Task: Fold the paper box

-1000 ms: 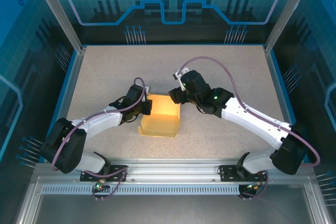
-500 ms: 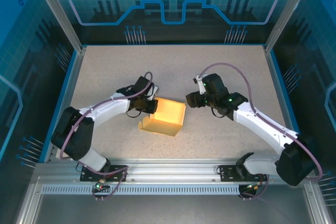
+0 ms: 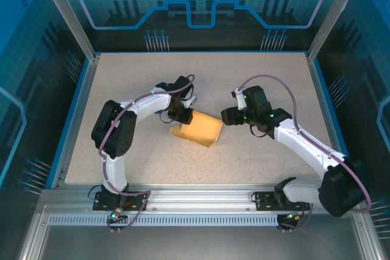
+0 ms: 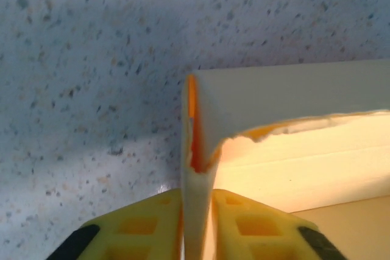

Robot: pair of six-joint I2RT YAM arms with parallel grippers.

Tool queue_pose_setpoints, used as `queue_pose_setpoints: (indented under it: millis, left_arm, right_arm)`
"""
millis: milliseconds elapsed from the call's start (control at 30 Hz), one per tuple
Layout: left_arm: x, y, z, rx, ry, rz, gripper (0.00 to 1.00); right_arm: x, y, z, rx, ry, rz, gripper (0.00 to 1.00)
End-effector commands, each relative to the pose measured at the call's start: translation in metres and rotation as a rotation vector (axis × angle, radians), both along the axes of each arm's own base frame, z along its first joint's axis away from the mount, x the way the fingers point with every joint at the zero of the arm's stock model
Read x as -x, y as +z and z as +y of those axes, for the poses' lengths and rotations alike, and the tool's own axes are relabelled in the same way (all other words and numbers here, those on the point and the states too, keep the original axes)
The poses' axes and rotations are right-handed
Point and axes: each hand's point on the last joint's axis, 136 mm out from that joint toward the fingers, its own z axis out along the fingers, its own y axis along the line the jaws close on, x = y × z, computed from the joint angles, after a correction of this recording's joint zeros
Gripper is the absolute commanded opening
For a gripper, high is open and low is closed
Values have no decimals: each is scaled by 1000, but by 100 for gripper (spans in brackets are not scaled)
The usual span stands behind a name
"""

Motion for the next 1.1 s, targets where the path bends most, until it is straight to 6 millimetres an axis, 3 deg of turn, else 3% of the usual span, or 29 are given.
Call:
queue_pose_setpoints:
  millis: [0,133,300,467,600,733,867,967,1067]
  left_arm:
    - [-10,14,-9,43,-44,16,29]
    - [-35,34,-16,104,-49,-40,40]
    - [-60,57,-16,177,-40,-117,48]
    - [-79,96,0,233,30,-247,54]
    - [-82,131,25,267,145,-403,56]
    - [-60,134,65,206,292,-522,56]
    - [-16,107,99,124,380,-507,57]
    - [18,80,108,119,414,-438,57]
    - [45,55,103,168,426,-351,55]
  right_arm:
    - [-5,-10,-7,22,-32,28,70]
    - [-13,-18,-9,45,-50,55,70]
    - [-25,-36,6,51,-2,127,69]
    - [-41,-54,7,69,-3,186,69]
    - [-56,-57,6,45,-7,210,69]
    - [-67,-61,-1,60,-28,235,68]
    - [-72,-66,-11,112,-51,238,68]
    - [-74,-69,-15,139,-63,244,68]
    - [-76,-74,-13,135,-56,258,68]
